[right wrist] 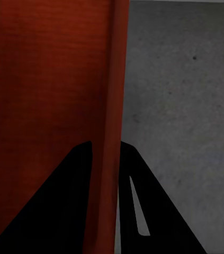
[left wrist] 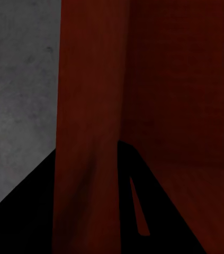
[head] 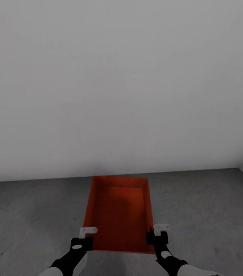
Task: Move the two storage containers from the living room to the garage. In the garage, place one container on the floor and stack the other container on top of it (either order is fine).
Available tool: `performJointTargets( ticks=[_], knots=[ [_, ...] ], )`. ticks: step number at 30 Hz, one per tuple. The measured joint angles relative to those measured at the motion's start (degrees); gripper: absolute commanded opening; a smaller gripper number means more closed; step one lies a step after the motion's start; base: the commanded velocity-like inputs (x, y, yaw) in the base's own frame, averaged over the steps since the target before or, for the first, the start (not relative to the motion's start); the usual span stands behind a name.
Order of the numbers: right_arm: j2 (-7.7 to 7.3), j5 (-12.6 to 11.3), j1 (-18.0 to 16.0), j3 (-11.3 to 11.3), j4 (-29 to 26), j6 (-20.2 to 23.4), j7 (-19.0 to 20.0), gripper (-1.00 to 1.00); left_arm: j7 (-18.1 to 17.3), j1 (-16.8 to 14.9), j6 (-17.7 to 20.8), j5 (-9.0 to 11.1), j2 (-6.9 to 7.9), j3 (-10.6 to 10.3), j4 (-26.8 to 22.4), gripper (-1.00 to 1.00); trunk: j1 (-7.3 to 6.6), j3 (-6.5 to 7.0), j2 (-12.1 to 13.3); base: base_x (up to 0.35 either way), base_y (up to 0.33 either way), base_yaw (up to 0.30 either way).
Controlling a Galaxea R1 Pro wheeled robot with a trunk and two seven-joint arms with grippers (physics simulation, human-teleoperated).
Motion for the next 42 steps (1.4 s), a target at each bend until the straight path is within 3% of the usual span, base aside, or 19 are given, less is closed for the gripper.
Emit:
performJointTargets(
  ticks=[42],
  knots=[
    [-0.01,-0.06,0.0,0.02,0.01,-0.05,0.04,-1.0,0.0,0.0,-0.02,0.0,0.0,-0.01,-0.01,-1.0,0.0,-3.74,0.0,0.0,0.0,0.0]
  ],
)
